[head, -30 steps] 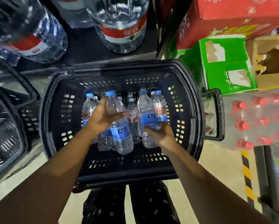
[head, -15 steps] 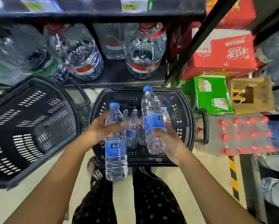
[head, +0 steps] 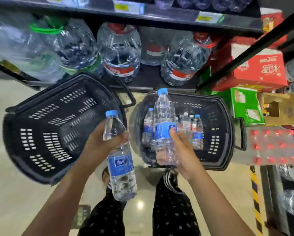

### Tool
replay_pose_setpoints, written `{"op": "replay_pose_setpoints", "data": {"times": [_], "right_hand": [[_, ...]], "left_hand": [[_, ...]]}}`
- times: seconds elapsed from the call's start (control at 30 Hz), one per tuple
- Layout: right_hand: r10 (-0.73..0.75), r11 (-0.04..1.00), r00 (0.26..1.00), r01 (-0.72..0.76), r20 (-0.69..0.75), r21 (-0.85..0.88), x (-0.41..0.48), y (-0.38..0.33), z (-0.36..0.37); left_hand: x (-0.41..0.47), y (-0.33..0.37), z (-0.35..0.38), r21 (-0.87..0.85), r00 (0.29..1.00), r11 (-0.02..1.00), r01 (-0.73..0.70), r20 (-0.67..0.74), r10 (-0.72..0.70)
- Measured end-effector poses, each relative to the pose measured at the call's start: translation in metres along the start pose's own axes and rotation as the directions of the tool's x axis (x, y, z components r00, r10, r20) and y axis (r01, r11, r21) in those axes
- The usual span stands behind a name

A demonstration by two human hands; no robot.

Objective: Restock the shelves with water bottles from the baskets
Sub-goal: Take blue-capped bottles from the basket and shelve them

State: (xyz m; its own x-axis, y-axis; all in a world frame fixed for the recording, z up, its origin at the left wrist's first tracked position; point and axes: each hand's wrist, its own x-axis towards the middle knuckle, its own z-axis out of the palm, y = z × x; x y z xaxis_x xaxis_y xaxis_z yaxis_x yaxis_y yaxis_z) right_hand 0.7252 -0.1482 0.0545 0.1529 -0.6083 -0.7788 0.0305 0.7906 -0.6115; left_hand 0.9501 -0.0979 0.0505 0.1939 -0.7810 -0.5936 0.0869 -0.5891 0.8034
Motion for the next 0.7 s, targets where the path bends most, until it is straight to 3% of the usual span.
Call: {"op": "replay_pose_setpoints", "data": {"times": [0.1,0.33,0.5,0.7], "right_hand": [[0.071,0.995,0.997,-0.070,-0.016,0.068,-0.009,0.014,0.034],[0.009,0.998,0.986,-0.019,0.167,0.058,-0.004,0.007,0.070],[0.041,0.993,0.953,-0.005,0.301,-0.117,0.027,-0.030,0.092],[-0.057,0.950,0.920,0.169,0.387,-0.261,0.045,-0.110,0.144]], "left_hand": [[-0.010,0.007,-0.041,-0.015,1.000,1.000,-0.013,-0.029,0.013],[0.005,0.034,-0.096,0.059,0.995,0.995,-0.077,-0.054,0.081],[0.034,0.060,-0.125,0.107,0.993,0.987,-0.118,-0.001,0.119],[0.057,0.118,-0.162,0.205,0.973,0.953,-0.221,-0.021,0.230]]}}
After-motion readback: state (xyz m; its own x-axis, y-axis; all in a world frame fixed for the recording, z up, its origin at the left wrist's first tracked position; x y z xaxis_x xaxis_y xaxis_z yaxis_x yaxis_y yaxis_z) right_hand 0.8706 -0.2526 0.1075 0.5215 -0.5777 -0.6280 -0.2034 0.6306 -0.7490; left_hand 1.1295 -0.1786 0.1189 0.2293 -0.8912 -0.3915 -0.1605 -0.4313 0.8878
